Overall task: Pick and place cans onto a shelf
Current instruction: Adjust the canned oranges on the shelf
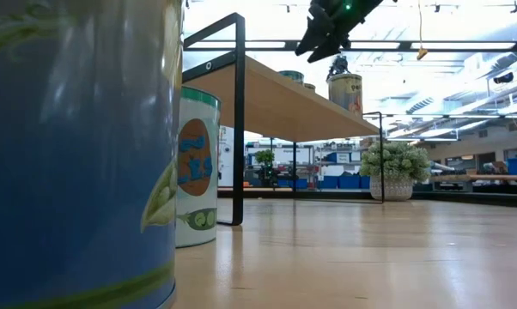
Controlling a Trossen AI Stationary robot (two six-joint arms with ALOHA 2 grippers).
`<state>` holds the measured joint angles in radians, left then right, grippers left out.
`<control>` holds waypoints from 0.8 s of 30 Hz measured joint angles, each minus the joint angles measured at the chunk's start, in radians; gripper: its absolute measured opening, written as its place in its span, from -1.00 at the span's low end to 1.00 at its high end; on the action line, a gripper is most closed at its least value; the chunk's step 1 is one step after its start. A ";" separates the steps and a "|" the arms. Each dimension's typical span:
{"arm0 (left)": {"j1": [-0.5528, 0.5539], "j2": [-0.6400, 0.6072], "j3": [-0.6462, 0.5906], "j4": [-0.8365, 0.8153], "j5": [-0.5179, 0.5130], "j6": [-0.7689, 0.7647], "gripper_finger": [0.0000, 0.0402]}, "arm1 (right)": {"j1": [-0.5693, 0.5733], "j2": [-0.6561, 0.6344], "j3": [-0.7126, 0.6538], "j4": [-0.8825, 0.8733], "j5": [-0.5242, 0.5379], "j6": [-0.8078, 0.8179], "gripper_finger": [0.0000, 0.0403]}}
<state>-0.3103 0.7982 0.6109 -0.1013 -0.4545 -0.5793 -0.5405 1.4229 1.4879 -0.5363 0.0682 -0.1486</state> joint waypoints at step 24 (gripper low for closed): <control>0.000 0.000 0.000 0.000 -0.047 -0.019 -0.29 | -0.084 0.283 0.206 0.008 -0.141 -0.013 0.73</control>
<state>-0.3103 0.7982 0.6111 -0.1009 -0.5011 -0.5983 -0.6241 1.7055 1.6939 -0.5280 -0.0727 -0.1611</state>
